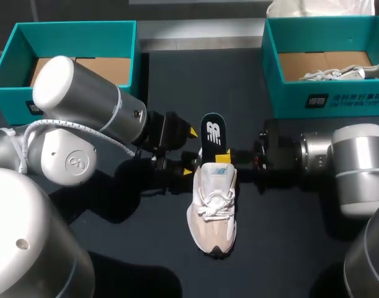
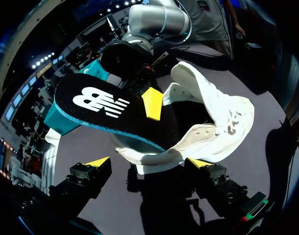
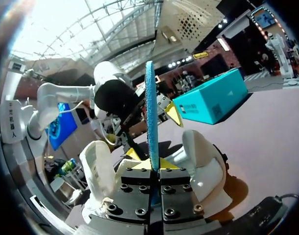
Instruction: Take the shoe out of the shoebox, open the shoe tongue, remove and reinsert the insole, then place the shoe into the shoebox
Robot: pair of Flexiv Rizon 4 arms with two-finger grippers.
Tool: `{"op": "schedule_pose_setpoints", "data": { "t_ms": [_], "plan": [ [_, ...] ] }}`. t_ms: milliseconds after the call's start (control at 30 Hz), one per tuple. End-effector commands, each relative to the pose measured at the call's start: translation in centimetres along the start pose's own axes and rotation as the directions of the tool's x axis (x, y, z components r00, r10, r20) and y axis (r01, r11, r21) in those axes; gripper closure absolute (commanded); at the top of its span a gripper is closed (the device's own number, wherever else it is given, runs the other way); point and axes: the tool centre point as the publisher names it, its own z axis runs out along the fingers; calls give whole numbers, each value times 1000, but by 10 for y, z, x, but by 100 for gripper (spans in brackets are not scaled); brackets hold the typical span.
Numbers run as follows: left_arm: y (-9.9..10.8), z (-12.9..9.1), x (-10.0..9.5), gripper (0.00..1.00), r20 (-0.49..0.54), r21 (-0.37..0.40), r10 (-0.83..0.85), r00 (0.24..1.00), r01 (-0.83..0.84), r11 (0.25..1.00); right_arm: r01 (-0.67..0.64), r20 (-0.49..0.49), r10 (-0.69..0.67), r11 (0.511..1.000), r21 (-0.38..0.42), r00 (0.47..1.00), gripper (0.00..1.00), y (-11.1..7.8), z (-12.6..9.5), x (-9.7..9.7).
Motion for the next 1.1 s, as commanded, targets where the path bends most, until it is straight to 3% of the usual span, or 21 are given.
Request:
{"op": "schedule_pose_setpoints", "data": {
  "t_ms": [33, 67, 133, 400, 633, 733, 900, 1100],
  "plan": [
    [0, 0, 1, 0, 2, 0, 1, 1000, -1, 1000, 12, 11, -11, 1000, -18, 1000, 89, 8, -4, 2],
    [0, 0, 1, 0, 2, 0, 1, 1000, -1, 1000, 18, 14, -18, 999, -30, 1000, 82, 12, -4, 2],
    [0, 0, 1, 0, 2, 0, 1, 1000, -1, 1000, 29, 16, -28, 999, -42, 999, 77, 19, -5, 1],
    [0, 0, 1, 0, 2, 0, 1, 1000, -1, 1000, 49, 10, -48, 996, -77, 999, 79, 39, -4, 1],
    [0, 0, 1, 0, 2, 0, 1, 1000, -1, 1000, 22, 17, -20, 998, -67, 1000, 80, 36, -4, -3],
    [0, 0, 1, 0, 2, 0, 1, 1000, -1, 1000, 18, 20, -17, 998, -64, 1000, 65, 35, -3, -2],
    [0, 0, 1, 0, 2, 0, 1, 1000, -1, 1000, 19, 31, -17, 998, -62, 999, 56, 34, -2, -2],
    [0, 0, 1, 0, 2, 0, 1, 1000, -1, 1000, 12, 4, -12, 998, -60, 1000, 60, 30, 3, -4]
  ]
}}
